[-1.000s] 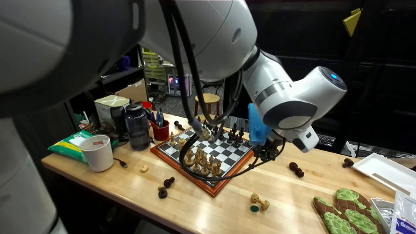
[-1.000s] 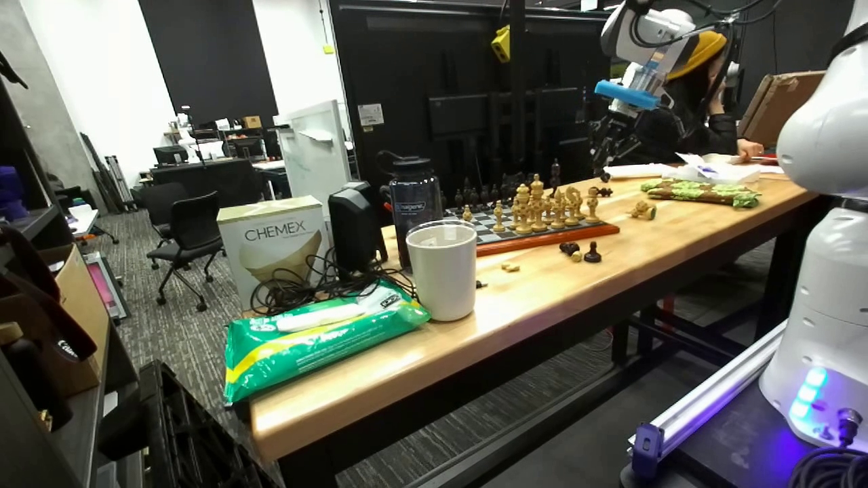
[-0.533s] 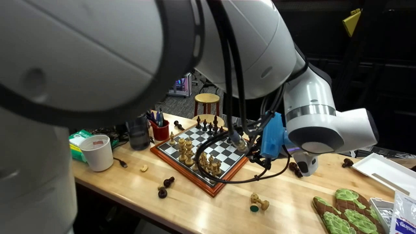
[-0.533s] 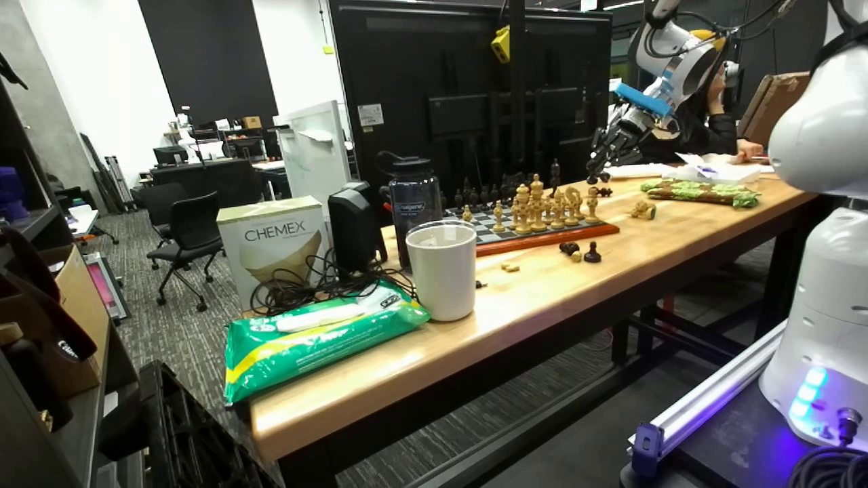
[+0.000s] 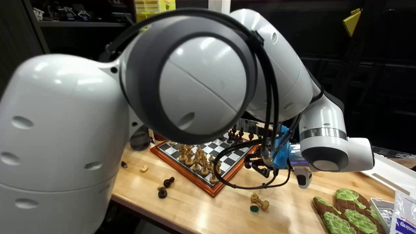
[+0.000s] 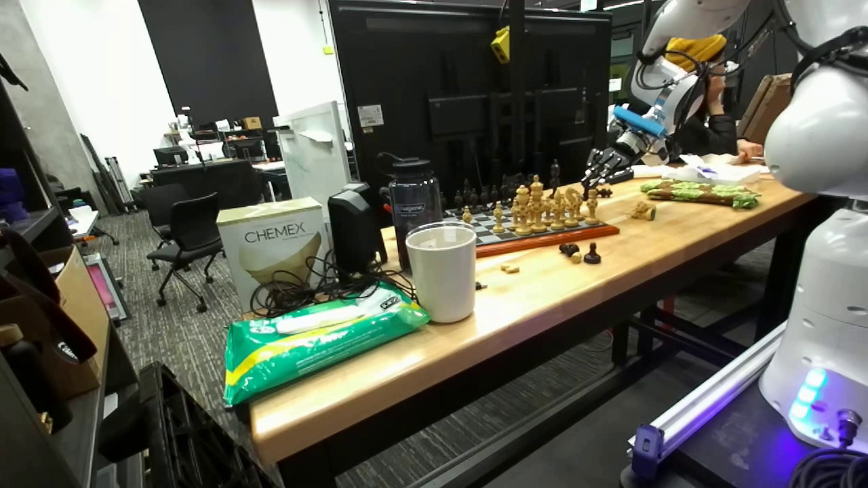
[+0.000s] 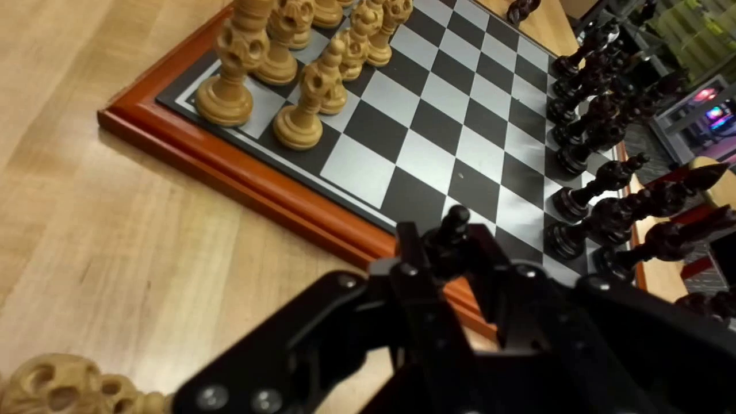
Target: Pick up the black chess piece lying on the table and put it on the chess board
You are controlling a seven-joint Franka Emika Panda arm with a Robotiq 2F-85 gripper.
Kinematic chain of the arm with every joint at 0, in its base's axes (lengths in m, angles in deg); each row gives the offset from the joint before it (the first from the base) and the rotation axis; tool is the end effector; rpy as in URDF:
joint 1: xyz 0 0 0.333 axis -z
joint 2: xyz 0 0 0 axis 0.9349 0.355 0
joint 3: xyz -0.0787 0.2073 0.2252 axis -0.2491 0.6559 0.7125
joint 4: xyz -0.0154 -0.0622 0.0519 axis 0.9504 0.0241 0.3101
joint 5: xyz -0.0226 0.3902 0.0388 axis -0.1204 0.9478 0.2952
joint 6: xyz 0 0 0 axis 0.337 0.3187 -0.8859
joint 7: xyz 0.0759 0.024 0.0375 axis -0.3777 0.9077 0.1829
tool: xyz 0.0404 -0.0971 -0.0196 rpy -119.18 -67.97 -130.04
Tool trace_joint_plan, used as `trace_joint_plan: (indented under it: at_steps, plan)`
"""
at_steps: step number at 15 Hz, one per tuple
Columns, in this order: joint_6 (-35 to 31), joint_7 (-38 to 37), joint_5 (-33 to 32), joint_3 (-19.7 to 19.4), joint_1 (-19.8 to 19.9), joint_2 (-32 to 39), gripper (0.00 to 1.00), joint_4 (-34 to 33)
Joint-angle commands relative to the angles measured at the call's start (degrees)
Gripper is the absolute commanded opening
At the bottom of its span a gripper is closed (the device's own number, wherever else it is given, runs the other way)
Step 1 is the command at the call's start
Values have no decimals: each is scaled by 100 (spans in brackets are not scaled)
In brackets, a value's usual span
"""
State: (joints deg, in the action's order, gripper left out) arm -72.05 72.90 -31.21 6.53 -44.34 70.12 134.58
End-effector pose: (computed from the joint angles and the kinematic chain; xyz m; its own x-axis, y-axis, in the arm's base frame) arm 0.4886 -0.3341 0.2997 0.3578 -0.5898 -0.7239 -0.9024 -0.0189 -0.4305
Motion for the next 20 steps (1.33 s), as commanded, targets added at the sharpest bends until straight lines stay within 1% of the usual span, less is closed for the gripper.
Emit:
trace_joint_plan:
  at_steps: [1, 7, 15, 16, 18, 19, 20]
  plan:
    - [477, -292, 52, 59, 155, 421, 6, -561]
    - [806, -595, 94, 88, 287, 912, 6, -1107]
    - [1050, -803, 89, 114, 440, 1323, 6, -1574]
    - [1062, -806, 91, 116, 449, 1348, 46, -1617]
    - [1085, -806, 56, 120, 447, 1383, 54, -1705]
    - [1060, -778, 22, 116, 427, 1370, 59, -1735]
    - [1030, -731, -4, 117, 401, 1338, 67, -1751]
